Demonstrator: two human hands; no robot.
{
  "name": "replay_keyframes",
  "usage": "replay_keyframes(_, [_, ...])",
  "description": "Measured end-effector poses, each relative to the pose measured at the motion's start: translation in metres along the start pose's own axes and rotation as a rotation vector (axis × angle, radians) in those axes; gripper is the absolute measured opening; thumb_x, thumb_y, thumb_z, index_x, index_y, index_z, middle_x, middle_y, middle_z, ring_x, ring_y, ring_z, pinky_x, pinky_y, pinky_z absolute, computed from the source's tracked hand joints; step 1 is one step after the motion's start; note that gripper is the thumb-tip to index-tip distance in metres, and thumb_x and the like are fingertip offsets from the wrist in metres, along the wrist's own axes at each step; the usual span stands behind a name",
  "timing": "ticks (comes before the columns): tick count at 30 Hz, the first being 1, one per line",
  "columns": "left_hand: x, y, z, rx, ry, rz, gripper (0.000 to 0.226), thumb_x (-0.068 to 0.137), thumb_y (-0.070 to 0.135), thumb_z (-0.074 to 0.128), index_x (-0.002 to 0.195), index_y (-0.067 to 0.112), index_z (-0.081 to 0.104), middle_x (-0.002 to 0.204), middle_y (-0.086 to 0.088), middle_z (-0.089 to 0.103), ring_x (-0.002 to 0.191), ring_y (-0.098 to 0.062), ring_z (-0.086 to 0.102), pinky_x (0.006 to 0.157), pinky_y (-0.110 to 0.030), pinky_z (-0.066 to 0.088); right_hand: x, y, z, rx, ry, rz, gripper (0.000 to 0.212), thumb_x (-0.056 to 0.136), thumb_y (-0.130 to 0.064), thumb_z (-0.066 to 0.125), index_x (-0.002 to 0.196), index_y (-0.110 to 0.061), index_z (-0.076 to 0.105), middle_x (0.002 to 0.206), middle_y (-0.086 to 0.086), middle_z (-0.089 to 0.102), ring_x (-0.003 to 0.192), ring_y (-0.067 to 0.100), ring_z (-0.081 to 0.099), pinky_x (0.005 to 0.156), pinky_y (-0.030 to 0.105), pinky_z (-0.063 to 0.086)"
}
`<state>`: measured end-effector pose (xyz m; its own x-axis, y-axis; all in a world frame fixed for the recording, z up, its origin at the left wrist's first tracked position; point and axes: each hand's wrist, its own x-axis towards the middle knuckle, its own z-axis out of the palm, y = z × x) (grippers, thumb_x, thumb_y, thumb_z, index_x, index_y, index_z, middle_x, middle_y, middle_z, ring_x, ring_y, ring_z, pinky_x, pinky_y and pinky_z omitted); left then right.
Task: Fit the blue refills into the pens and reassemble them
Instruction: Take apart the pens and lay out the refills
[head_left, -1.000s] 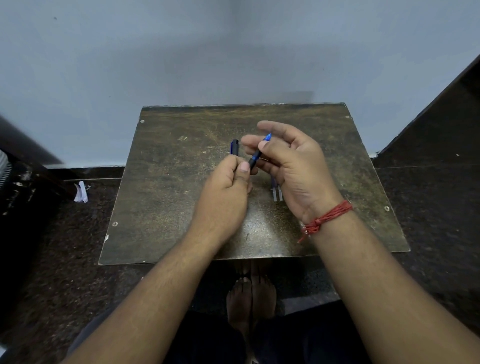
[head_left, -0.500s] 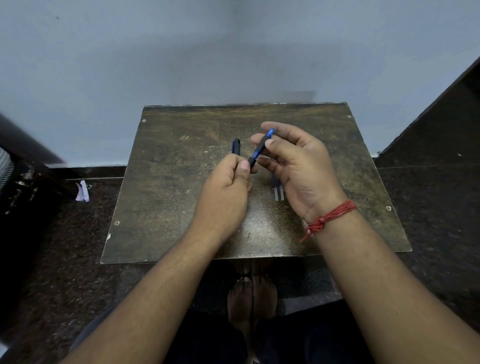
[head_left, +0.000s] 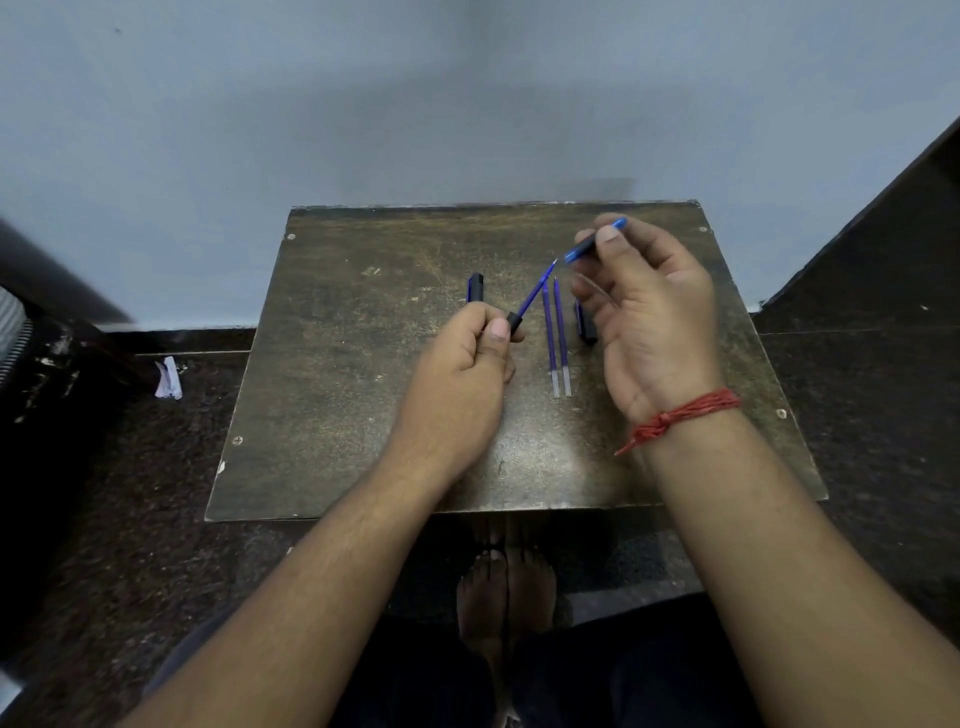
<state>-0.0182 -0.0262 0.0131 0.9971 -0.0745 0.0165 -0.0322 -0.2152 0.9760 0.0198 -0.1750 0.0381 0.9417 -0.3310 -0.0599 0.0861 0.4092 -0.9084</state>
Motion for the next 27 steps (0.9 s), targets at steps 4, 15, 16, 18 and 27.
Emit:
replay_keyframes(4, [0.0, -0.001, 0.001, 0.005, -0.002, -0.009, 0.029, 0.099, 0.038, 0.039, 0.096, 0.02, 0.062, 0.057, 0.014, 0.048, 0.047, 0.0, 0.037, 0.049, -0.022, 0.029, 0.005, -0.004, -0.007, 0.022, 0.074, -0.045, 0.005, 0.095, -0.01, 0.064, 0.1, -0.012, 0.066, 0.085, 0.002, 0.072, 0.075, 0.015, 0.068, 0.067, 0.029, 0.054])
replay_keyframes(15, [-0.001, 0.001, -0.004, -0.01, 0.009, -0.027, 0.025, 0.104, 0.031, 0.04, 0.096, 0.025, 0.063, 0.061, 0.009, 0.047, 0.046, -0.003, 0.036, 0.045, -0.021, 0.03, 0.02, 0.006, -0.041, -1.37, 0.043, -0.201, 0.008, 0.09, -0.03, 0.063, 0.093, -0.025, 0.067, 0.093, -0.001, 0.069, 0.1, 0.024, 0.061, 0.084, 0.034, 0.05])
replay_keyframes(16, [-0.002, 0.002, -0.004, -0.008, 0.007, -0.026, 0.026, 0.105, 0.031, 0.04, 0.096, 0.025, 0.063, 0.061, 0.01, 0.047, 0.046, -0.003, 0.036, 0.045, -0.022, 0.03, 0.02, 0.008, -0.04, -1.433, 0.041, -0.205, 0.011, 0.091, -0.031, 0.061, 0.096, -0.024, 0.068, 0.098, 0.0, 0.07, 0.106, 0.027, 0.058, 0.086, 0.035, 0.048])
replay_keyframes(18, [-0.002, 0.002, -0.003, -0.004, 0.004, -0.024, 0.026, 0.105, 0.03, 0.04, 0.096, 0.024, 0.062, 0.06, 0.011, 0.047, 0.047, -0.003, 0.036, 0.047, -0.023, 0.03, 0.02, 0.011, -0.039, -1.489, 0.04, -0.212, 0.015, 0.094, -0.03, 0.058, 0.101, -0.021, 0.068, 0.102, 0.002, 0.069, 0.111, 0.029, 0.053, 0.086, 0.036, 0.043])
replay_keyframes(27, [-0.003, 0.003, -0.003, 0.002, -0.003, -0.033, 0.027, 0.1, 0.039, 0.039, 0.094, 0.026, 0.062, 0.058, 0.013, 0.047, 0.047, -0.003, 0.036, 0.048, -0.025, 0.03, 0.02, 0.013, -0.039, -1.467, 0.057, -0.211, 0.014, 0.093, -0.032, 0.059, 0.097, -0.02, 0.066, 0.098, 0.001, 0.067, 0.106, 0.027, 0.056, 0.081, 0.035, 0.044])
